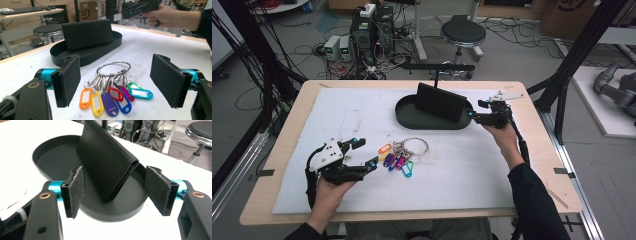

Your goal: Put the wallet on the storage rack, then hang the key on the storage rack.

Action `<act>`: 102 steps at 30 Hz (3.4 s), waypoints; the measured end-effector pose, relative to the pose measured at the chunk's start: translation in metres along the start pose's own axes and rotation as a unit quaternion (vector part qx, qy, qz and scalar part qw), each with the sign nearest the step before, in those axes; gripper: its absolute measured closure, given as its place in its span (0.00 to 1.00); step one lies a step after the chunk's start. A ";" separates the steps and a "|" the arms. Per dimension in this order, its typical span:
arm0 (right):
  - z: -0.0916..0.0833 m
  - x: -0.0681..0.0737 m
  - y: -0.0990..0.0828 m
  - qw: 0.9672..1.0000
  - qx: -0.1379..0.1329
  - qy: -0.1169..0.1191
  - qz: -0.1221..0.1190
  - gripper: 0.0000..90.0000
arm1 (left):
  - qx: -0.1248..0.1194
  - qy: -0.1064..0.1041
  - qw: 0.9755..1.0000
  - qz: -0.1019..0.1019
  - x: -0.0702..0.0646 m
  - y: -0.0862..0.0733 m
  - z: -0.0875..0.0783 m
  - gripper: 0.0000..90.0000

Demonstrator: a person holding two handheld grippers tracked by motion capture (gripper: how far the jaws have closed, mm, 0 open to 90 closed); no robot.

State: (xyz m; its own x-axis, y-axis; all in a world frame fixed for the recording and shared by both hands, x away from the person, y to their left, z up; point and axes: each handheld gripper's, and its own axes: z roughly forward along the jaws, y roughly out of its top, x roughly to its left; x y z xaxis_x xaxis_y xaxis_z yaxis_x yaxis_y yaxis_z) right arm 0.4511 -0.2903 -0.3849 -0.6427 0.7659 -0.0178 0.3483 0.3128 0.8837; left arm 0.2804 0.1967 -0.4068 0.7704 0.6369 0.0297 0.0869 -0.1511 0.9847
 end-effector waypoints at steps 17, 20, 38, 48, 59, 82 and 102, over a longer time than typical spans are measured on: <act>-0.086 0.025 -0.035 0.999 -0.047 0.019 -0.001 0.33 | 0.015 -0.008 1.000 -0.001 -0.001 -0.003 0.016 0.27; -0.098 0.029 -0.046 0.998 -0.056 0.019 0.022 0.30 | 0.027 -0.003 1.000 0.000 -0.002 -0.008 0.019 0.27; -0.119 0.028 -0.073 0.997 -0.073 -0.008 0.034 0.29 | 0.029 0.042 0.999 -0.003 0.002 -0.011 0.012 0.26; -0.124 0.025 -0.080 0.997 -0.066 -0.024 0.034 0.29 | 0.037 0.033 0.999 -0.003 0.004 -0.012 0.022 0.26; -0.125 0.021 -0.082 0.996 -0.070 -0.033 0.035 0.29 | 0.042 0.028 0.999 -0.013 0.008 -0.013 0.018 0.26; -0.122 0.017 -0.082 0.996 -0.070 -0.053 0.030 0.29 | 0.073 0.016 0.995 -0.069 0.021 -0.005 0.040 0.28; -0.117 0.020 -0.080 0.996 -0.069 -0.044 0.027 0.29 | 0.097 -0.047 0.994 0.034 -0.015 0.014 0.088 0.45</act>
State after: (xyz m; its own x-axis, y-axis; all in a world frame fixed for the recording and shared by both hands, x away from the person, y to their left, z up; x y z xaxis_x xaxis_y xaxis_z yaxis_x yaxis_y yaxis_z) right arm 0.3304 -0.3661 -0.4014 -0.5605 0.8282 -0.0047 0.2792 0.1943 0.9404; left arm 0.3258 0.1186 -0.4084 0.8335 0.5481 0.0698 0.1462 -0.3406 0.9288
